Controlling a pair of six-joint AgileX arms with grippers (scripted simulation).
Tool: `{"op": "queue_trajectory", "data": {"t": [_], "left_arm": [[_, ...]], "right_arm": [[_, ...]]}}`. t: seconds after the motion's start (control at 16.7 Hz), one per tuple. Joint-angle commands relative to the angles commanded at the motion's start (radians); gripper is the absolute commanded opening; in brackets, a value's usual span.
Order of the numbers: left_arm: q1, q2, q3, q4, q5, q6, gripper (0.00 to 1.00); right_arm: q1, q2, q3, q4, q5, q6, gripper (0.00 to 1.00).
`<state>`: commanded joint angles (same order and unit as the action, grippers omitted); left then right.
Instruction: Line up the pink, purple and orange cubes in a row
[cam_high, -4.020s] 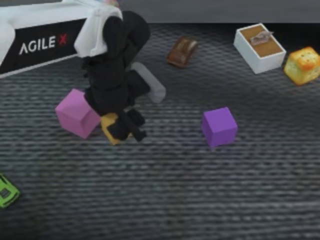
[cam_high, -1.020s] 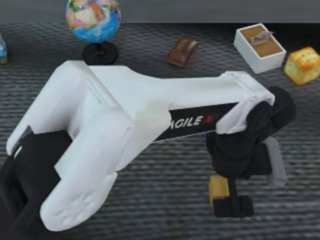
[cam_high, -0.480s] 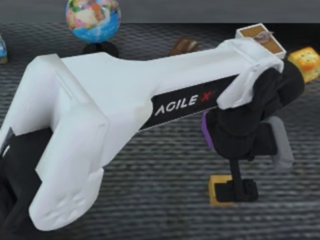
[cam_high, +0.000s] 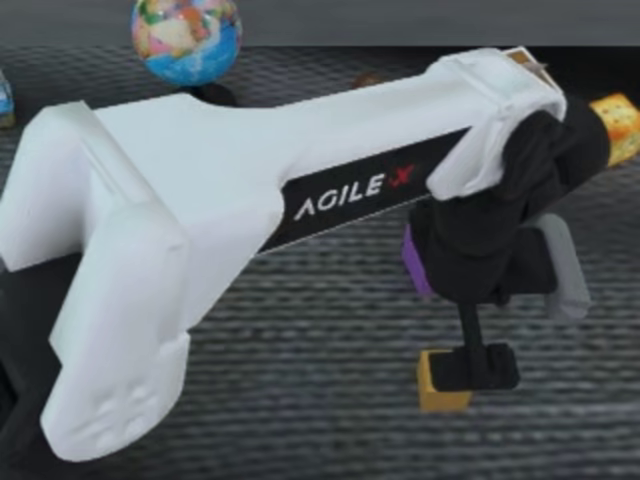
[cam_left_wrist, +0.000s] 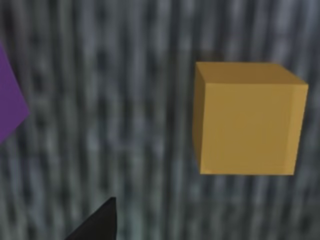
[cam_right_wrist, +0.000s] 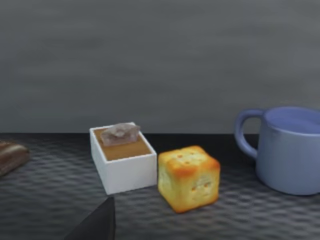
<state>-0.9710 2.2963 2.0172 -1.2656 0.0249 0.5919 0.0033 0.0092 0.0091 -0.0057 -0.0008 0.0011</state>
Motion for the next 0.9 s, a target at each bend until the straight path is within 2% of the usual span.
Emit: {"op": "queue_trajectory", "data": {"t": [0.18, 0.36, 0.6, 0.9], "left_arm": [[0.047, -0.088, -0.083, 0.054, -0.005, -0.025, 1.0], [0.137, -0.266, -0.241, 0.154, -0.012, -0.076, 1.0], [0.305, -0.631, -0.559, 0.337, -0.023, -0.173, 1.0], [0.548, -1.193, -1.064, 0.613, -0.033, -0.314, 1.0]], "right_arm": [[0.028, 0.088, 0.087, -0.056, -0.005, 0.01, 1.0], [0.073, 0.261, 0.25, -0.16, -0.008, 0.029, 1.0], [0.148, 0.613, 0.56, -0.36, -0.006, 0.062, 1.0], [0.254, 1.156, 1.021, -0.66, 0.0, 0.112, 1.0]]}}
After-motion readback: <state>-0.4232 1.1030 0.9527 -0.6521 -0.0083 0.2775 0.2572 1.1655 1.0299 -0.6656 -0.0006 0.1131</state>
